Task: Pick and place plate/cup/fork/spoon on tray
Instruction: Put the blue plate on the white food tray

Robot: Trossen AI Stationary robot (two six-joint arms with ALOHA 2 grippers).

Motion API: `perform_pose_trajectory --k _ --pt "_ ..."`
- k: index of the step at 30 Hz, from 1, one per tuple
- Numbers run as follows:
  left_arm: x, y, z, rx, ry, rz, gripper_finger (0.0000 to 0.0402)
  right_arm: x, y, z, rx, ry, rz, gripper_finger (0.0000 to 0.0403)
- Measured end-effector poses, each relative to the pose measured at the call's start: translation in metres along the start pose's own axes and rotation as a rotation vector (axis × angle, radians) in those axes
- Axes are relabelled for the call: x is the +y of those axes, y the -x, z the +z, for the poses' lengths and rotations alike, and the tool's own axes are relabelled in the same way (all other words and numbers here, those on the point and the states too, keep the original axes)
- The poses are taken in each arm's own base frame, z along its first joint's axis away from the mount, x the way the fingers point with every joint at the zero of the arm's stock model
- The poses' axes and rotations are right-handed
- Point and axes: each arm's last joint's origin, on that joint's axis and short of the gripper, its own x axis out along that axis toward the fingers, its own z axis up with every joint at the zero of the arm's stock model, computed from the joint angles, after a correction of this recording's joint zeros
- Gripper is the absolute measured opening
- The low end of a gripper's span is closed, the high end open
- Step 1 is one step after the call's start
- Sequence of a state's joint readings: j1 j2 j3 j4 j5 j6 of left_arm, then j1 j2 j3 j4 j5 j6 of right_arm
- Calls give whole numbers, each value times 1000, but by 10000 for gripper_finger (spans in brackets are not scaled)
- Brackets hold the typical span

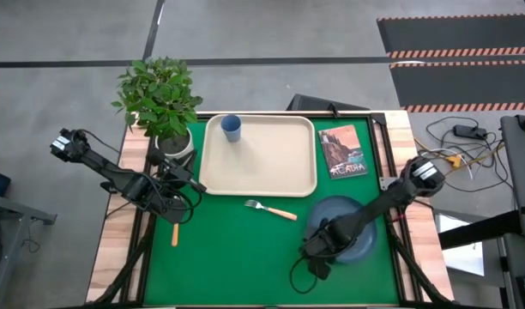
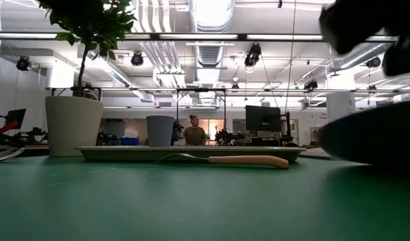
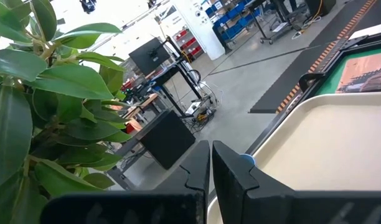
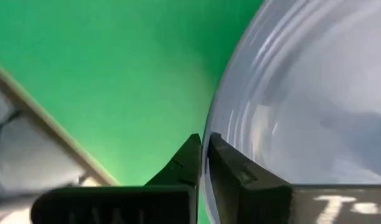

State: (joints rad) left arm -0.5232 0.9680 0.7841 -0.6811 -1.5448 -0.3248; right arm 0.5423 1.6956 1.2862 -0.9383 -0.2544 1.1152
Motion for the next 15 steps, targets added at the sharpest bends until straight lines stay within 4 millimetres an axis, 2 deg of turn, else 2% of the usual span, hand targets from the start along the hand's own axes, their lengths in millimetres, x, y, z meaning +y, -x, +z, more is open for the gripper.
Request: perform_pose_trajectory --k 4,8,15 --pt "0 0 0 0 0 0 0 4 31 -12 12 10 -50 8" --pt "0 0 0 0 0 0 0 6 66 -19 -66 43 -147 8" --pt "0 0 0 -1 -2 4 0 8 108 -16 -254 157 -216 8"
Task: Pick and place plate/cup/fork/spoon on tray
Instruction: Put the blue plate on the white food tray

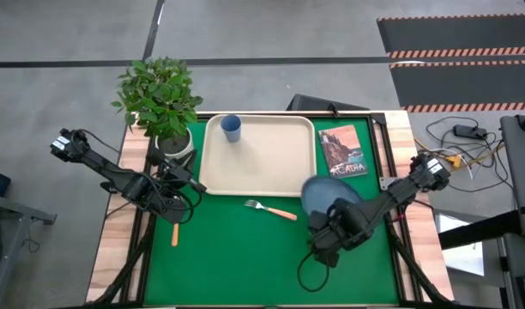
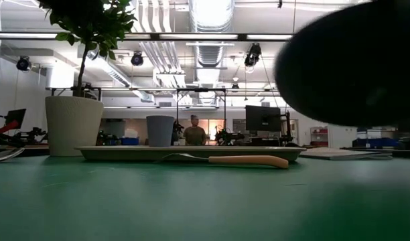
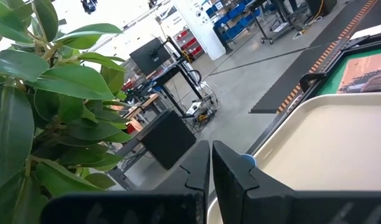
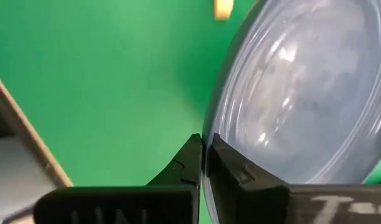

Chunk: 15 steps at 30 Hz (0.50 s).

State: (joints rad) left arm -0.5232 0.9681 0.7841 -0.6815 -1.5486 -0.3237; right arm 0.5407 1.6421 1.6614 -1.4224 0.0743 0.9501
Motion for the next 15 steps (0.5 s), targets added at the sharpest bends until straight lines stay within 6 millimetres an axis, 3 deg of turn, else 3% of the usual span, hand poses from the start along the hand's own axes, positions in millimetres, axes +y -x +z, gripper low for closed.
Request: perform_pose_trajectory --k 6,15 --pt "0 0 0 0 -19 1 0 -9 15 18 -200 169 -109 8" --pt "0 0 0 -1 -38 4 0 -39 2 74 -353 389 -196 8"
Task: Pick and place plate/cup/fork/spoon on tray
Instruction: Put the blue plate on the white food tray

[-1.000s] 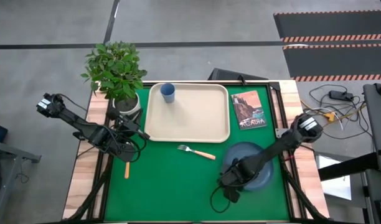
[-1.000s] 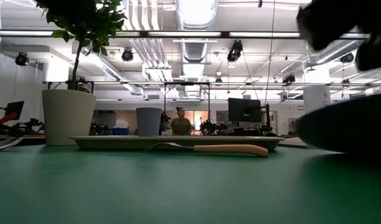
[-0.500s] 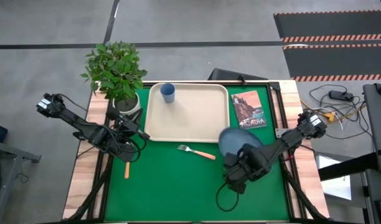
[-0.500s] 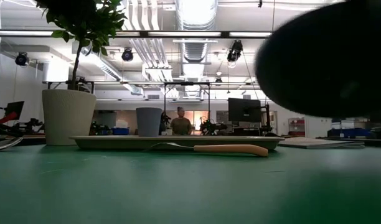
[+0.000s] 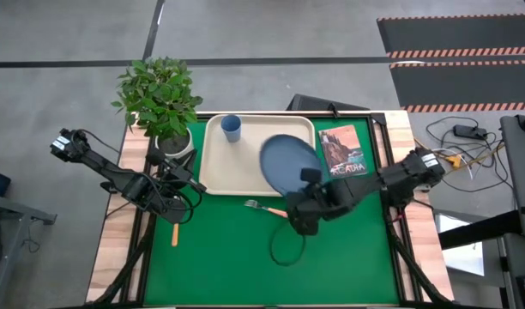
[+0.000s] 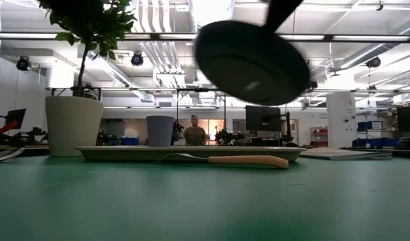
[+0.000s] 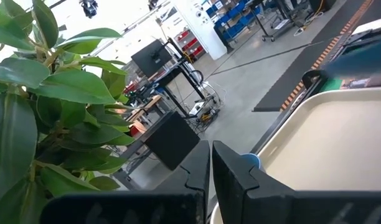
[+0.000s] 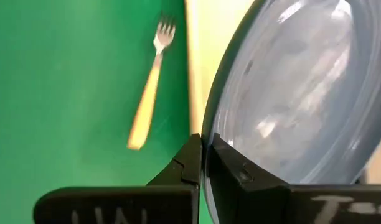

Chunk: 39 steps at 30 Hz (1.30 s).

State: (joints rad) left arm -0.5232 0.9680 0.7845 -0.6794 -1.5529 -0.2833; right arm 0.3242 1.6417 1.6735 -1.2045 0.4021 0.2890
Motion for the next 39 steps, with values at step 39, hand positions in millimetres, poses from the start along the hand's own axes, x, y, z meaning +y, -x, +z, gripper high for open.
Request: perform_pose_trajectory --k 39 --pt "1 0 0 -2 -10 8 0 -80 -201 5 270 163 68 9"
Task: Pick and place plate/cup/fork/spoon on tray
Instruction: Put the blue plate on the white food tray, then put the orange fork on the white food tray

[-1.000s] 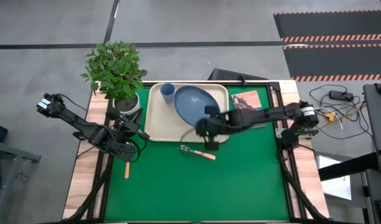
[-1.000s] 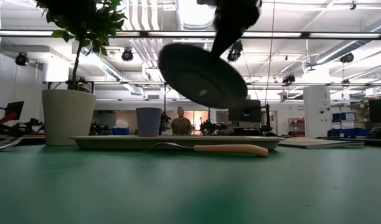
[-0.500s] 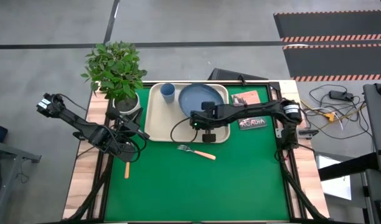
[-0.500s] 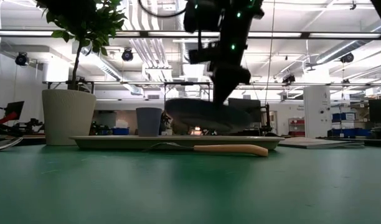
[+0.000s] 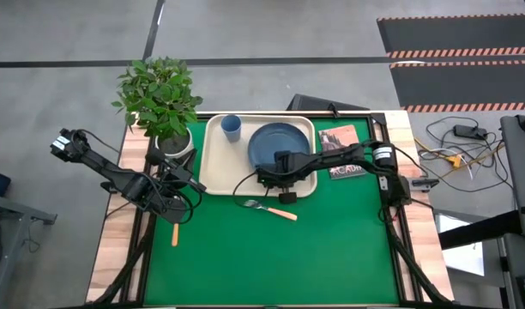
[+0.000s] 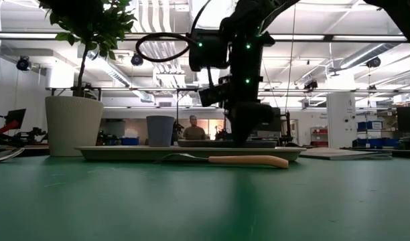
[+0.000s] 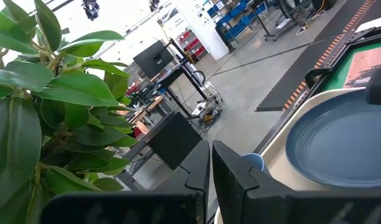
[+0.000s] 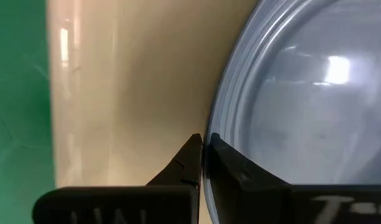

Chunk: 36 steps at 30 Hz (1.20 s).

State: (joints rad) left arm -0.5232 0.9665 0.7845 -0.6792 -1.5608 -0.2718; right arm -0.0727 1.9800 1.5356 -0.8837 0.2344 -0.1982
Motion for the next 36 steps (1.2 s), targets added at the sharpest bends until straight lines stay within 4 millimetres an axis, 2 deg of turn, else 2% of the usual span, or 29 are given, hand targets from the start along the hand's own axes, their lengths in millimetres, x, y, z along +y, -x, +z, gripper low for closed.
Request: perform_pose_trajectory --k 4,14,20,24,31,36 --pt "0 0 0 0 0 0 0 1 1 1 -14 -5 39 28" --pt "0 0 0 0 0 0 0 -2 15 -1 -46 -59 36 105" --pt "0 0 0 0 0 0 0 -7 39 -3 -106 -115 29 133" --pt "0 0 0 0 1 0 0 -7 64 -7 -174 -173 42 136" --pt "0 0 0 0 1 0 0 25 101 -15 -308 -185 67 124" --pt "0 0 0 0 2 0 0 57 107 -20 -439 -187 105 125"
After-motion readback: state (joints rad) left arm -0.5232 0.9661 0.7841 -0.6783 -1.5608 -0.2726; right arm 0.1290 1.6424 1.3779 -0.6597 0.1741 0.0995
